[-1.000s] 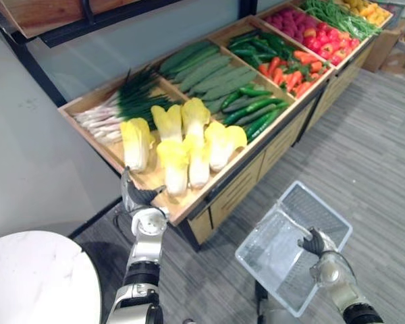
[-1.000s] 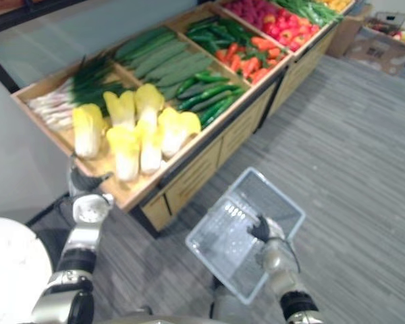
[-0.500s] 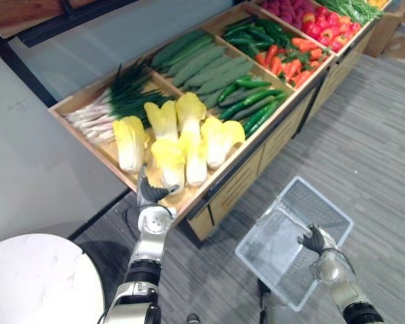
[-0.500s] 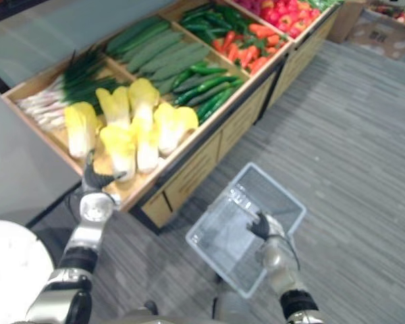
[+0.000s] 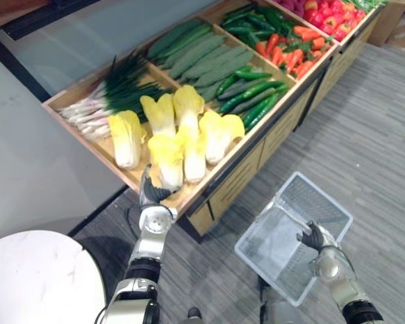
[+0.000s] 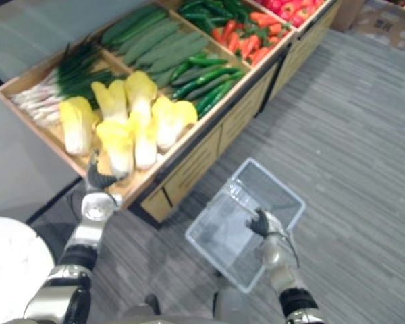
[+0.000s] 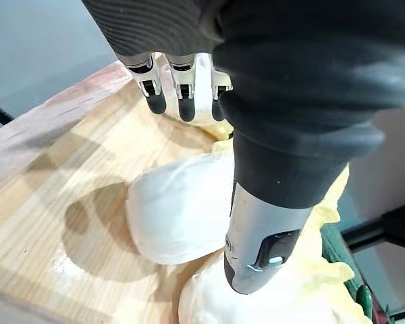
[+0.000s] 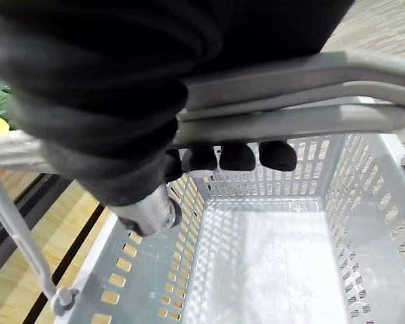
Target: Pick vegetable in the basket
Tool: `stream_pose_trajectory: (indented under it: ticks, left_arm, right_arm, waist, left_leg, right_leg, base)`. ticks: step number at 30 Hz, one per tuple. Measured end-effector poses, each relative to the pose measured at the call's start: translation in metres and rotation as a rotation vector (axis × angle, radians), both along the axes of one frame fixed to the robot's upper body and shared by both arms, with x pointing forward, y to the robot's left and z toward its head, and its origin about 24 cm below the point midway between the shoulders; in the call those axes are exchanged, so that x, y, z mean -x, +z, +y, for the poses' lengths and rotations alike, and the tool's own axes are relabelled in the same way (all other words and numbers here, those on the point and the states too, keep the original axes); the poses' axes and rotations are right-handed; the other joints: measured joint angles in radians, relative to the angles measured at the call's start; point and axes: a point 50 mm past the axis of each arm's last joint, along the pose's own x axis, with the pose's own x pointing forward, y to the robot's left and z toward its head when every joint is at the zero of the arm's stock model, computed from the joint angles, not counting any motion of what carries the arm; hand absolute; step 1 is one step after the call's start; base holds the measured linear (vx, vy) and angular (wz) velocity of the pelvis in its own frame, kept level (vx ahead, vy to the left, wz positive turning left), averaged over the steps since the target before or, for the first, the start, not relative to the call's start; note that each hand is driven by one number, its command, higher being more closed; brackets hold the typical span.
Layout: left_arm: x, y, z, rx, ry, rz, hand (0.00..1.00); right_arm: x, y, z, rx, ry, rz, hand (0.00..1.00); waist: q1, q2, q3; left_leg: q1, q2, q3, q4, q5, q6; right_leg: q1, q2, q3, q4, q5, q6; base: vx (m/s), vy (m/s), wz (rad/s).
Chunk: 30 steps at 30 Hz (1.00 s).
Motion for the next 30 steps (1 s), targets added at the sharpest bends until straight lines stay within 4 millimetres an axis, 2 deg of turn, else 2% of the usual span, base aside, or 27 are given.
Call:
stream_pose_trajectory:
  ticks: [5, 9, 15, 18, 19, 24, 30]
  left_arm:
    - [-0.002, -0.003, 0.002, -0.001, 0.001, 0.023, 0.0]
    - [-0.01, 0.006, 0.008, -0.023, -0.004, 0.014, 0.0]
    - [-0.026, 0.018, 0.004, -0.016, -0.008, 0.0, 0.0]
    - [-0.032, 0.031, 0.009, -0.013, 0.036, -0.045, 0.0]
    - [-0.035, 0.035, 0.012, -0.018, 0.049, -0.052, 1.0]
    - [-0.045, 0.052, 0.021, -0.037, 0.072, -0.08, 1.0]
    - [-0.045, 0.058, 0.031, -0.048, 0.101, -0.095, 1.0]
  right_arm:
    - [-0.003, 0.002, 0.001, 0.0, 0.003, -0.01, 1.0]
    - [-0.008, 0.006, 0.002, 0.0, 0.008, -0.024, 1.0]
    - [-0.021, 0.019, 0.003, 0.007, 0.02, -0.074, 1.0]
    - [-0.027, 0.025, 0.004, 0.009, 0.028, -0.094, 1.0]
    - [-0.029, 0.026, 0.005, 0.009, 0.03, -0.101, 1.0]
    - [-0.037, 0.038, 0.009, 0.002, 0.043, -0.152, 1.0]
    - [-0.041, 0.043, 0.01, 0.002, 0.048, -0.167, 1.0]
  waist:
    - [0.0, -0.001, 0.013]
    - [0.0, -0.004, 0.025]
    - [-0.002, -0.016, 0.058]
    - [-0.001, -0.021, 0.071]
    - [-0.001, -0.021, 0.076]
    - [-0.001, -0.031, 0.093]
    - [-0.001, -0.047, 0.108]
  left_leg:
    - [-0.002, 0.0, 0.003, -0.001, 0.001, 0.0]
    - [-0.024, -0.002, 0.005, 0.0, 0.003, 0.0]
    - [-0.072, -0.007, 0.016, 0.016, 0.002, 0.001]
    - [-0.097, -0.009, 0.021, 0.028, 0.0, 0.002]
    - [-0.106, -0.007, 0.02, 0.04, -0.005, 0.002]
    - [-0.145, -0.004, 0.028, 0.082, -0.025, 0.001]
    - [-0.147, 0.01, 0.04, 0.109, -0.037, -0.007]
  right_leg:
    - [-0.003, 0.001, 0.001, 0.0, 0.0, 0.0]
    - [-0.027, 0.001, 0.006, 0.0, 0.001, -0.001]
    - [-0.074, -0.001, 0.03, 0.001, 0.014, 0.01]
    - [-0.096, 0.0, 0.042, 0.001, 0.019, 0.01]
    - [-0.1, 0.001, 0.043, 0.001, 0.019, 0.01]
    - [-0.128, 0.007, 0.061, 0.001, 0.023, 0.013]
    - [-0.129, 0.016, 0.075, 0.001, 0.022, 0.014]
  base:
    - [0.0, 0.0, 0.0]
    - [0.0, 0.0, 0.0]
    - [0.01, -0.01, -0.06]
    - [0.0, -0.01, -0.04]
    - [0.0, 0.0, 0.0]
    - [-0.02, -0.023, -0.07]
    - [-0.01, -0.02, -0.09]
